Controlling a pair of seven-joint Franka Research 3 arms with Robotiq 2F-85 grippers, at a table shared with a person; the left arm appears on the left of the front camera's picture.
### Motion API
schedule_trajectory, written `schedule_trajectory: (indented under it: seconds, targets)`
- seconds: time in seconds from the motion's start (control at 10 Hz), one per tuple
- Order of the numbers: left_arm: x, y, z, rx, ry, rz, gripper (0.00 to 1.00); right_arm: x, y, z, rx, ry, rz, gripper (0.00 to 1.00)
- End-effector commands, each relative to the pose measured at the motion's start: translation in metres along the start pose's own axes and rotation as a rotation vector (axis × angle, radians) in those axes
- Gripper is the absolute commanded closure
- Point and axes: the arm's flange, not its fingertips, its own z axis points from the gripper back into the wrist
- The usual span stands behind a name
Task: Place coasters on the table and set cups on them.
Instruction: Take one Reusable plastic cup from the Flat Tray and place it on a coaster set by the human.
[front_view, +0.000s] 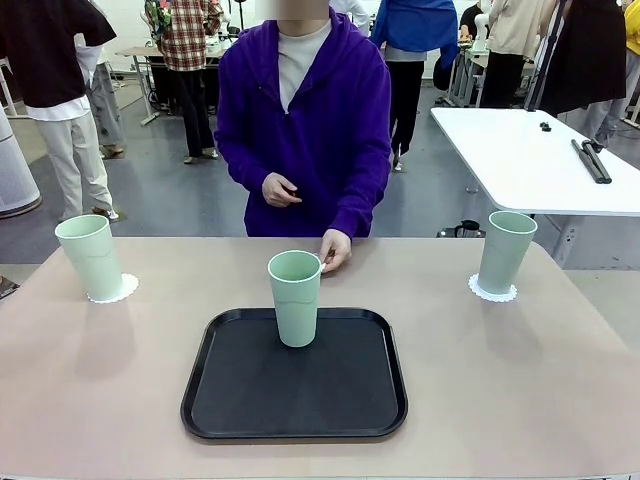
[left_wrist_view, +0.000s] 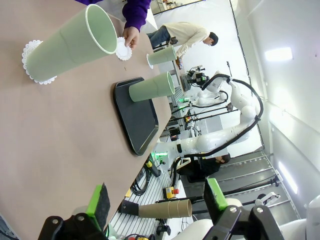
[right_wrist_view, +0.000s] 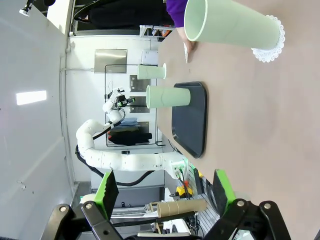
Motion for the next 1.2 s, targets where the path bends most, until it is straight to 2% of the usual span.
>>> schedule_trajectory:
  seconds: [0.0, 1.1]
  targets:
    - [0.0000, -0.0024, 0.0007, 0.011, 0.000, 0.003, 0.00, -0.0046, 0.0013, -0.0024, -0.010, -0.002, 0.001, 0.00]
    - [0.0000, -0.0024, 0.0007, 0.011, 0.000, 0.003, 0.00, -0.0046, 0.0013, -0.0024, -0.010, -0.002, 0.001, 0.00]
